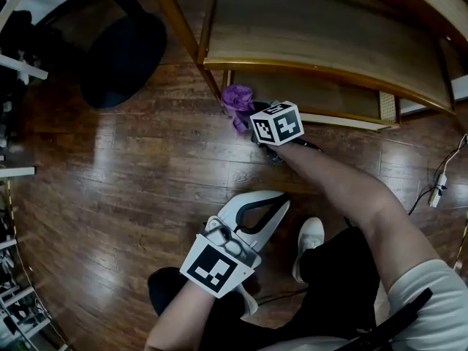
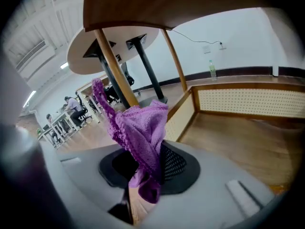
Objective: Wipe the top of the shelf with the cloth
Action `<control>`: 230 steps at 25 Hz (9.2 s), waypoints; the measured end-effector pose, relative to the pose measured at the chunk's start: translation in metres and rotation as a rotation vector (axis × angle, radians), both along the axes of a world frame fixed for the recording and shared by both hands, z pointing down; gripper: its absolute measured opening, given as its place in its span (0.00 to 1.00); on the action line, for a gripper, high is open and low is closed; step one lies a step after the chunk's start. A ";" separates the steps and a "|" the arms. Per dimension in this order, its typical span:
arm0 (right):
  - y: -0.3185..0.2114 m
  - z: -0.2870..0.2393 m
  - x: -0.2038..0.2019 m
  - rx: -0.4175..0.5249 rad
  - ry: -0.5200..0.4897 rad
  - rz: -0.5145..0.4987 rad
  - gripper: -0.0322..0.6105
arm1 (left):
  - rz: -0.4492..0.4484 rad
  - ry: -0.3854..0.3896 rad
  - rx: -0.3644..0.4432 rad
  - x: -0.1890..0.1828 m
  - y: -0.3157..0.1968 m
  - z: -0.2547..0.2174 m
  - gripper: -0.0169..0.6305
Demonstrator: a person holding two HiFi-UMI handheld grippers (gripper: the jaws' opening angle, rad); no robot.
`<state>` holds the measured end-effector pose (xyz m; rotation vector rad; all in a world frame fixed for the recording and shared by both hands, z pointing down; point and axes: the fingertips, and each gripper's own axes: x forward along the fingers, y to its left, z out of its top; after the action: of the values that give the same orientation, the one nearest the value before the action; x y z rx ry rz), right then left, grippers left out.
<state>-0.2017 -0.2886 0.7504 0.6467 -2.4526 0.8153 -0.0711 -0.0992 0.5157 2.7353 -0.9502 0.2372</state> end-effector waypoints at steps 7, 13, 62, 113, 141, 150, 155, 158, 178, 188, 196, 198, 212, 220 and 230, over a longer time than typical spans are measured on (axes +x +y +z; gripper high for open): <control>-0.021 -0.001 0.073 0.022 0.010 0.074 0.21 | 0.088 -0.021 0.031 0.014 -0.013 0.006 0.05; -0.027 0.003 0.175 0.037 0.053 0.195 0.21 | 0.134 -0.009 0.015 0.025 -0.016 0.022 0.05; 0.051 0.031 0.025 0.188 0.112 -0.210 0.21 | 0.036 -0.021 0.065 -0.030 0.001 0.021 0.05; 0.030 0.109 0.508 0.014 0.618 0.460 0.21 | 0.115 -0.073 0.007 0.014 -0.006 0.056 0.05; 0.015 0.140 0.083 0.172 0.452 -0.251 0.21 | 0.090 -0.137 0.040 -0.028 0.018 0.051 0.05; -0.005 0.148 0.251 0.130 0.562 -0.047 0.21 | 0.135 -0.126 0.022 -0.005 0.008 0.062 0.05; -0.009 0.153 0.346 0.099 0.626 0.070 0.21 | 0.129 -0.111 -0.005 0.003 0.000 0.067 0.05; -0.011 0.155 0.394 0.090 0.665 0.119 0.21 | 0.115 -0.106 -0.029 0.006 -0.004 0.070 0.05; 0.006 0.137 0.624 -0.007 0.876 0.449 0.21 | 0.024 -0.179 -0.020 -0.019 -0.035 0.065 0.05; 0.135 -0.077 0.549 -0.039 0.610 0.432 0.21 | -0.113 -0.219 0.023 -0.124 -0.037 -0.057 0.05; 0.246 -0.284 0.454 0.004 0.442 0.454 0.21 | -0.234 -0.119 -0.084 -0.125 0.042 -0.244 0.05; 0.270 -0.348 0.433 0.013 0.408 0.445 0.21 | -0.224 -0.086 -0.125 -0.106 0.072 -0.292 0.05; 0.425 -0.661 0.338 0.326 0.167 0.550 0.21 | 0.196 0.022 -0.073 -0.052 0.227 -0.493 0.05; 0.487 -0.729 0.364 0.435 0.005 0.538 0.21 | 0.025 0.093 0.051 -0.036 0.266 -0.557 0.05; 0.591 -0.755 0.432 0.479 -0.036 0.539 0.21 | 0.040 0.123 0.013 0.063 0.387 -0.560 0.05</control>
<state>0.2299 0.3024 -0.0047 1.5229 -2.5507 0.4064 -0.0084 0.2879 -0.0441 2.7463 -0.8676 0.0690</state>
